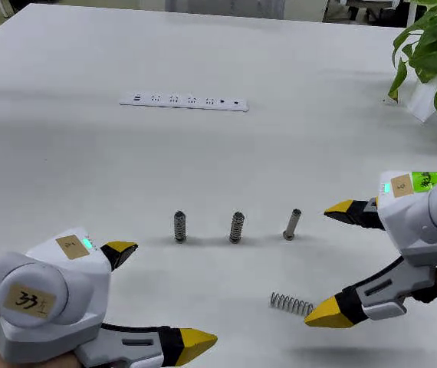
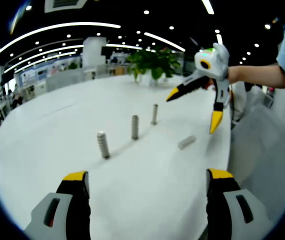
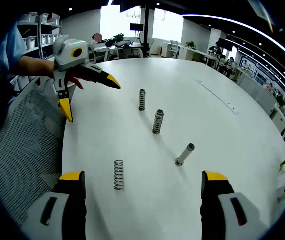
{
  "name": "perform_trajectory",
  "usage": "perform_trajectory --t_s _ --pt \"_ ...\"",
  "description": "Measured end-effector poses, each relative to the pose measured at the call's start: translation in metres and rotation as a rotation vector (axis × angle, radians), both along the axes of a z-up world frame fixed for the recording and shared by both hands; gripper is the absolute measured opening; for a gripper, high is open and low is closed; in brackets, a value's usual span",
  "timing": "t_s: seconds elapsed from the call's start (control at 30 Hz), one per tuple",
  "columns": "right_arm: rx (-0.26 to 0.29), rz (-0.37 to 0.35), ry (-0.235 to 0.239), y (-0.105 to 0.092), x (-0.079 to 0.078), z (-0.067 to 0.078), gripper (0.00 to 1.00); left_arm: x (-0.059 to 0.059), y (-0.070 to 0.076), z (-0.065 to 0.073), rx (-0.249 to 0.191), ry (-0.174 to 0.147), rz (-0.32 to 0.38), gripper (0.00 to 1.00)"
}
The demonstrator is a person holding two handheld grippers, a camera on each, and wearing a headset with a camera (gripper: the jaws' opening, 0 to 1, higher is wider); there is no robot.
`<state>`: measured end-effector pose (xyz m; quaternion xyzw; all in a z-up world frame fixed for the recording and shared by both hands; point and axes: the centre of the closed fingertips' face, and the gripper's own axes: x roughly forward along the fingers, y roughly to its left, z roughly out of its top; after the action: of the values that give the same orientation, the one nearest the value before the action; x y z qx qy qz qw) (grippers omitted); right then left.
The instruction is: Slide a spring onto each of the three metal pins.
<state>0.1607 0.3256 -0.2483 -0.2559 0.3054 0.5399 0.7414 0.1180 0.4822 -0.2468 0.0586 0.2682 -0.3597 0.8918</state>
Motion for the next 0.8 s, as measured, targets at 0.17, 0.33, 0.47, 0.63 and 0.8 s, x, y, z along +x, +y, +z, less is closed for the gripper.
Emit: perform_trajectory --t_s 0.17,0.33,0.47,0.63,0.8 --pt "0.016 -0.045 0.004 -0.009 -0.005 -0.002 0.98 -0.001 -0.001 0.000 0.006 0.002 -0.006 0.99" --pt "0.032 -0.079 0.007 -0.017 -0.009 -0.003 0.98 -0.003 -0.002 -0.001 0.015 0.006 -0.019 0.98" --pt "0.042 -0.104 0.002 -0.024 -0.013 -0.002 0.98 -0.006 -0.005 -0.002 0.021 0.008 -0.033 0.98" --pt "0.041 -0.115 0.003 -0.032 -0.021 -0.005 0.98 -0.008 -0.008 -0.004 0.028 0.013 -0.053 0.98" --pt "0.047 -0.135 0.001 -0.038 -0.024 -0.006 0.98 -0.009 -0.012 -0.008 0.040 0.021 -0.080 0.98"
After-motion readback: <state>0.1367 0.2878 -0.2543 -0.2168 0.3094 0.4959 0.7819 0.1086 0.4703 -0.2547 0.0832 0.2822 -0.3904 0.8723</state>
